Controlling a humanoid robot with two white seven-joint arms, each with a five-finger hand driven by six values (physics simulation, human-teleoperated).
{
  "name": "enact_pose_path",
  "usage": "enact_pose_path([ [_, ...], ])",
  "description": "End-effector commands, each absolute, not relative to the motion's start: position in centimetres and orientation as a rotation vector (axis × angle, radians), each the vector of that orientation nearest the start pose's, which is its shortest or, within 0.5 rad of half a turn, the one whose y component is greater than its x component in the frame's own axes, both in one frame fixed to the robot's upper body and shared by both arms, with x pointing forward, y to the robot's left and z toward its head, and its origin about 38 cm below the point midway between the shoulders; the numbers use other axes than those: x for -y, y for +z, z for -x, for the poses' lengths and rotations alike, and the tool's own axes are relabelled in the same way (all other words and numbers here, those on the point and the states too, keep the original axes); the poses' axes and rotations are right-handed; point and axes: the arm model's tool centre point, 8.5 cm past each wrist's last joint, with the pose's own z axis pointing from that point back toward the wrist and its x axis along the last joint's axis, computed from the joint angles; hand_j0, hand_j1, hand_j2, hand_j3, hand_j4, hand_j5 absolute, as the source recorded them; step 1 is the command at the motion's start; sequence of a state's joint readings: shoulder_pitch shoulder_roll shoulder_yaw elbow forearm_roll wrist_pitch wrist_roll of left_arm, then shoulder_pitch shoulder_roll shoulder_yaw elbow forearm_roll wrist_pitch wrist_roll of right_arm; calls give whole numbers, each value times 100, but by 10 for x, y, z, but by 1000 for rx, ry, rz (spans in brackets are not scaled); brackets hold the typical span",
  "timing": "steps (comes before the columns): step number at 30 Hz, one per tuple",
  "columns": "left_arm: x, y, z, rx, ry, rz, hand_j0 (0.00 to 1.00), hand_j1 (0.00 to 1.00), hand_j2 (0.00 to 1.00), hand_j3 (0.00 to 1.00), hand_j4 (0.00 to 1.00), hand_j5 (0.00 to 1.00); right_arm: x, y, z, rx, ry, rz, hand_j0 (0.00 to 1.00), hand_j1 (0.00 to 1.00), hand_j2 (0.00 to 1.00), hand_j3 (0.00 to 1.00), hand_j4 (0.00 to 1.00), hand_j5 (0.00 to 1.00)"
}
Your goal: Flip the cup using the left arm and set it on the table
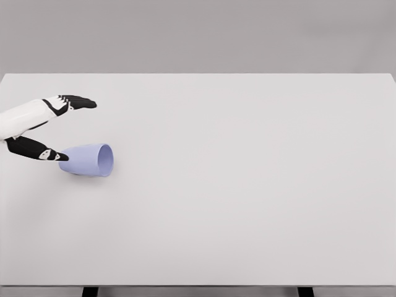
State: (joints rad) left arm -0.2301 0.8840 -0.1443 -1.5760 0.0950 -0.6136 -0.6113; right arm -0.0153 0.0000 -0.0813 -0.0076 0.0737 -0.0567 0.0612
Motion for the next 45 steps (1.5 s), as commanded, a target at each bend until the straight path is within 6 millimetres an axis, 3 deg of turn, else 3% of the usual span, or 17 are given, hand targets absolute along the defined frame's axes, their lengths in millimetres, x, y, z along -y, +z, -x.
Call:
enact_pose_path([
  [1, -371, 243, -372, 1733, -1580, -154, 100, 100, 100, 100, 100, 100, 267, -262, -19, 82, -2, 28, 100, 100, 100, 100, 100, 100],
  [6, -368, 253, -374, 1756, -1593, -169, 100, 100, 100, 100, 100, 100, 266, -262, -18, 78, 1, 22, 100, 100, 100, 100, 100, 100],
  [9, -344, 274, -365, 1832, -1669, -162, 100, 100, 100, 100, 100, 100, 266, -262, -18, 78, 1, 22, 100, 100, 100, 100, 100, 100],
  [12, -341, 279, -363, 1833, -1698, -170, 100, 100, 100, 100, 100, 100, 266, -262, -18, 78, 1, 22, 100, 100, 100, 100, 100, 100],
  [13, -342, 280, -364, 1816, -1691, -176, 100, 100, 100, 100, 100, 100, 266, -262, -18, 78, 3, 22, 100, 100, 100, 100, 100, 100],
  [14, -362, 283, -365, 1647, -1698, -207, 100, 100, 100, 100, 100, 100, 266, -262, -18, 78, 3, 22, 100, 100, 100, 100, 100, 100],
  [16, -372, 299, -358, 1744, -1567, -263, 100, 100, 100, 100, 100, 100, 266, -262, -18, 78, 3, 22, 100, 100, 100, 100, 100, 100],
  [17, -373, 311, -347, 1809, -1619, -261, 100, 100, 100, 100, 100, 100, 266, -262, -18, 78, 3, 22, 100, 100, 100, 100, 100, 100],
  [19, -386, 322, -341, 1721, -1679, -286, 100, 100, 100, 100, 100, 100, 266, -262, -18, 78, 3, 22, 100, 100, 100, 100, 100, 100],
  [20, -385, 318, -340, 1690, -1704, -260, 100, 100, 100, 100, 100, 100, 266, -262, -18, 78, 3, 22, 100, 100, 100, 100, 100, 100],
  [23, -358, 269, -337, 1624, -1691, 19, 100, 100, 100, 100, 100, 100, 266, -262, -18, 78, 3, 22, 100, 100, 100, 100, 100, 100],
  [26, -342, 242, -346, 1562, -1593, 72, 100, 100, 100, 100, 100, 100, 266, -262, -18, 78, 3, 22, 100, 100, 100, 100, 100, 100],
  [31, -346, 235, -351, 1473, -1546, 41, 100, 100, 100, 100, 100, 100, 266, -262, -18, 78, 3, 22, 100, 100, 100, 100, 100, 100],
  [37, -332, 214, -360, 1410, -1572, -43, 100, 100, 100, 100, 100, 100, 266, -262, -18, 78, 3, 22, 100, 100, 100, 100, 100, 100],
  [45, -330, 200, -365, 1325, -1609, -147, 100, 100, 100, 100, 100, 100, 266, -262, -18, 78, 3, 22, 100, 100, 100, 100, 100, 100],
])
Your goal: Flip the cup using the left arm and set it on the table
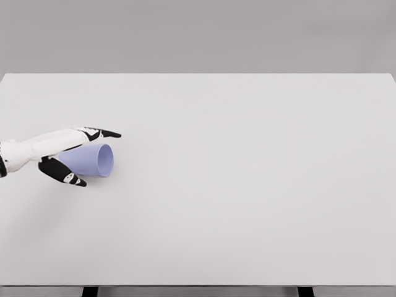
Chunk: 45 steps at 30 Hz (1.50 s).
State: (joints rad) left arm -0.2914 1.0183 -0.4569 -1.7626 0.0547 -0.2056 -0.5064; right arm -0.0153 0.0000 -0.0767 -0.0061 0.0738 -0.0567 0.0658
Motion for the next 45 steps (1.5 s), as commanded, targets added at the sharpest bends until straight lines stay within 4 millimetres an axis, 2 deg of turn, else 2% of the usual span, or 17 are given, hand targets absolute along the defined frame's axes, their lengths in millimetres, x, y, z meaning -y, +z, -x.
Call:
enact_pose_path([
  [1, -326, 198, -368, 1322, -1596, -162, 100, 100, 100, 100, 100, 100, 266, -262, -18, 78, 3, 22, 100, 100, 100, 100, 100, 100],
  [3, -319, 187, -371, 1271, -1616, -190, 100, 100, 100, 100, 100, 100, 266, -262, -18, 78, 3, 22, 100, 100, 100, 100, 100, 100],
  [11, -308, 175, -376, 1221, -1611, -227, 100, 100, 100, 100, 100, 100, 266, -262, -18, 78, 3, 22, 100, 100, 100, 100, 100, 100],
  [20, -313, 180, -383, 1217, -1575, -308, 100, 100, 100, 100, 100, 100, 266, -262, -18, 78, 3, 22, 100, 100, 100, 100, 100, 100],
  [25, -308, 171, -384, 1223, -1576, -356, 99, 99, 99, 99, 99, 99, 266, -262, -18, 78, 3, 22, 100, 100, 100, 100, 100, 100],
  [35, -307, 167, -384, 1230, -1567, -363, 98, 98, 98, 98, 98, 98, 266, -262, -18, 78, 3, 22, 100, 100, 100, 100, 100, 100],
  [36, -306, 165, -383, 1227, -1568, -360, 96, 96, 96, 96, 96, 96, 266, -262, -18, 78, 3, 22, 100, 100, 100, 100, 100, 100],
  [38, -305, 163, -382, 1221, -1574, -352, 72, 72, 72, 72, 72, 72, 266, -262, -18, 78, 3, 22, 100, 100, 100, 100, 100, 100],
  [41, -305, 162, -381, 1219, -1574, -351, 50, 50, 50, 50, 50, 50, 266, -262, -18, 78, 3, 22, 100, 100, 100, 100, 100, 100],
  [43, -305, 162, -381, 1218, -1574, -349, 41, 41, 41, 41, 41, 41, 266, -262, -18, 78, 3, 22, 100, 100, 100, 100, 100, 100],
  [45, -305, 162, -381, 1218, -1574, -349, 39, 39, 39, 39, 39, 39, 266, -262, -18, 78, 3, 22, 100, 100, 100, 100, 100, 100],
])
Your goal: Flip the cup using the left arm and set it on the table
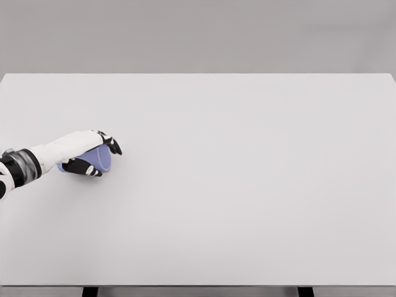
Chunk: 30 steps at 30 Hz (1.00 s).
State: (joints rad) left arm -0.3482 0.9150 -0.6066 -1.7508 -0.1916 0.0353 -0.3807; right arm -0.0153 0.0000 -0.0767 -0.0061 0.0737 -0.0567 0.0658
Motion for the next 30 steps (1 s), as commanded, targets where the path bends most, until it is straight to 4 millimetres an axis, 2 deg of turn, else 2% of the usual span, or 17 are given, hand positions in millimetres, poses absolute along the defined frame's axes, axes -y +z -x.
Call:
enact_pose_path([
  [1, -305, 162, -381, 1218, -1574, -349, 38, 38, 38, 38, 38, 38, 266, -262, -18, 78, 3, 22, 100, 100, 100, 100, 100, 100],
  [6, -306, 169, -384, 1241, -1565, -334, 38, 38, 38, 38, 38, 38, 266, -262, -18, 78, 3, 22, 100, 100, 100, 100, 100, 100],
  [13, -307, 189, -384, 1359, -1426, -125, 39, 39, 39, 39, 39, 39, 266, -262, -18, 78, 3, 22, 100, 100, 100, 100, 100, 100],
  [17, -321, 194, -385, 1483, -1330, 44, 39, 39, 39, 39, 39, 39, 266, -262, -18, 78, 3, 22, 100, 100, 100, 100, 100, 100],
  [20, -338, 187, -386, 1556, -1299, 143, 40, 40, 40, 40, 40, 40, 266, -262, -18, 78, 3, 22, 100, 100, 100, 100, 100, 100],
  [24, -348, 183, -381, 1630, -1300, 282, 40, 40, 40, 40, 40, 40, 266, -262, -18, 78, 3, 22, 100, 100, 100, 100, 100, 100],
  [25, -345, 181, -379, 1664, -1312, 327, 40, 40, 40, 40, 40, 40, 266, -262, -18, 78, 3, 22, 100, 100, 100, 100, 100, 100],
  [30, -342, 167, -381, 1694, -1150, 427, 41, 41, 41, 41, 41, 41, 266, -262, -18, 78, 3, 22, 100, 100, 100, 100, 100, 100],
])
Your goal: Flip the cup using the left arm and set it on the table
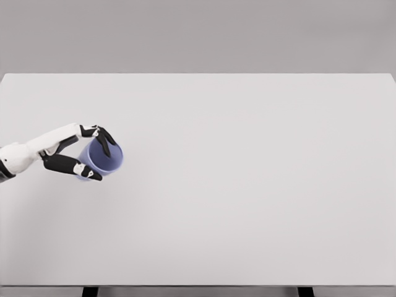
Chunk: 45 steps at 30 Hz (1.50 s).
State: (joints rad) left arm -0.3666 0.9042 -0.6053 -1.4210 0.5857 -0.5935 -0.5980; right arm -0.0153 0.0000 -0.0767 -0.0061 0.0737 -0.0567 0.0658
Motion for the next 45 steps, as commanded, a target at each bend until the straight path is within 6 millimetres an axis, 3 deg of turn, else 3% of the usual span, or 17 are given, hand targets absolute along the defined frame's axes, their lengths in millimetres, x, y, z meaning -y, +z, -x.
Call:
enact_pose_path([
  [1, -342, 165, -384, 1718, -1076, 460, 41, 41, 41, 41, 41, 41, 266, -262, -18, 78, 3, 22, 100, 100, 100, 100, 100, 100],
  [5, -326, 160, -391, 1792, -888, 573, 43, 43, 43, 43, 43, 43, 266, -262, -18, 78, 3, 22, 100, 100, 100, 100, 100, 100],
  [10, -302, 151, -396, 1829, -801, 652, 46, 46, 46, 46, 46, 46, 266, -262, -18, 78, 3, 22, 100, 100, 100, 100, 100, 100],
  [18, -270, 120, -395, 1826, -690, 731, 46, 46, 46, 46, 46, 46, 266, -262, -18, 78, 3, 22, 100, 100, 100, 100, 100, 100],
  [24, -269, 115, -390, 1815, -685, 739, 53, 53, 53, 53, 53, 53, 266, -262, -18, 78, 3, 22, 100, 100, 100, 100, 100, 100],
  [28, -269, 114, -389, 1810, -691, 735, 65, 65, 65, 65, 65, 65, 266, -262, -18, 78, 3, 22, 100, 100, 100, 100, 100, 100],
  [35, -268, 113, -388, 1807, -699, 733, 97, 97, 97, 97, 97, 97, 266, -262, -18, 78, 3, 22, 100, 100, 100, 100, 100, 100],
  [45, -268, 116, -389, 1815, -701, 736, 100, 100, 100, 100, 100, 100, 266, -262, -18, 78, 3, 22, 100, 100, 100, 100, 100, 100],
])
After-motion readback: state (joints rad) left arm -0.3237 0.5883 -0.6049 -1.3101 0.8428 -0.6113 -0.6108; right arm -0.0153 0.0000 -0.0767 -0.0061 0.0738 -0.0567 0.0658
